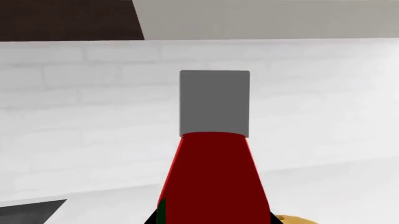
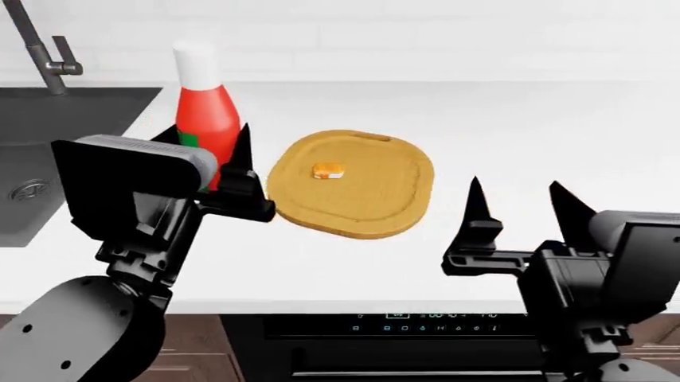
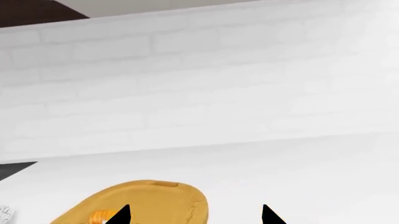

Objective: Pick the sushi from the plate and place it on the cutting board. Then pick the condiment bottle from the cabinet and place it next to the cutting board.

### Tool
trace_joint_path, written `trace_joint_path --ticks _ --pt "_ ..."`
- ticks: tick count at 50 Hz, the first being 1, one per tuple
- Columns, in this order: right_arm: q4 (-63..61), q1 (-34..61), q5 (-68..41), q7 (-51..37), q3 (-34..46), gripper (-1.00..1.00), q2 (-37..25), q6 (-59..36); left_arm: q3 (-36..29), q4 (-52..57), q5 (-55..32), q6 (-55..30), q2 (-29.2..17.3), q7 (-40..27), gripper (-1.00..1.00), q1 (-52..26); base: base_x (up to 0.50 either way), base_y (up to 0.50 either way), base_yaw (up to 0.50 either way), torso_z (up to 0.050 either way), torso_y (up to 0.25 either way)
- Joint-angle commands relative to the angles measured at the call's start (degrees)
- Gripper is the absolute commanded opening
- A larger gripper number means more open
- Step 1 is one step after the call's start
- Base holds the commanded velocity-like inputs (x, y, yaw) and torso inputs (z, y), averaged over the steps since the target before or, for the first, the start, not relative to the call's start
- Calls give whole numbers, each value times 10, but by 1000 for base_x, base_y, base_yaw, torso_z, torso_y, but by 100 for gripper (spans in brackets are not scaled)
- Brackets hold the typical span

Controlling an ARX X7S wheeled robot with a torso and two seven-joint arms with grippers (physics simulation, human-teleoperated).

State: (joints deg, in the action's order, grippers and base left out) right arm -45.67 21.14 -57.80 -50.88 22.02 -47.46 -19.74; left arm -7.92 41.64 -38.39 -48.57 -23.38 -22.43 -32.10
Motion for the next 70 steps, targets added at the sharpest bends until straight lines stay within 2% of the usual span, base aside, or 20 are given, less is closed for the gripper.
trace_joint_path --ticks 1,12,28,50,70 --pt "10 -7 12 9 6 100 7 6 -47 -44 83 97 3 18 -100 56 0 0 0 0 0" --pt "23 -8 21 18 11 100 14 11 -84 -128 142 194 27 36 -100 87 0 0 0 0 0" --pt "18 -6 11 13 8 100 9 6 -95 -210 174 271 44 45 -100 105 0 0 0 1 1" --pt "26 6 8 9 17 100 17 -6 -116 -410 231 421 90 67 -100 73 0 0 0 0 1" --pt "28 4 8 8 18 100 16 -8 -127 -518 257 508 116 70 -100 52 0 0 0 1 1"
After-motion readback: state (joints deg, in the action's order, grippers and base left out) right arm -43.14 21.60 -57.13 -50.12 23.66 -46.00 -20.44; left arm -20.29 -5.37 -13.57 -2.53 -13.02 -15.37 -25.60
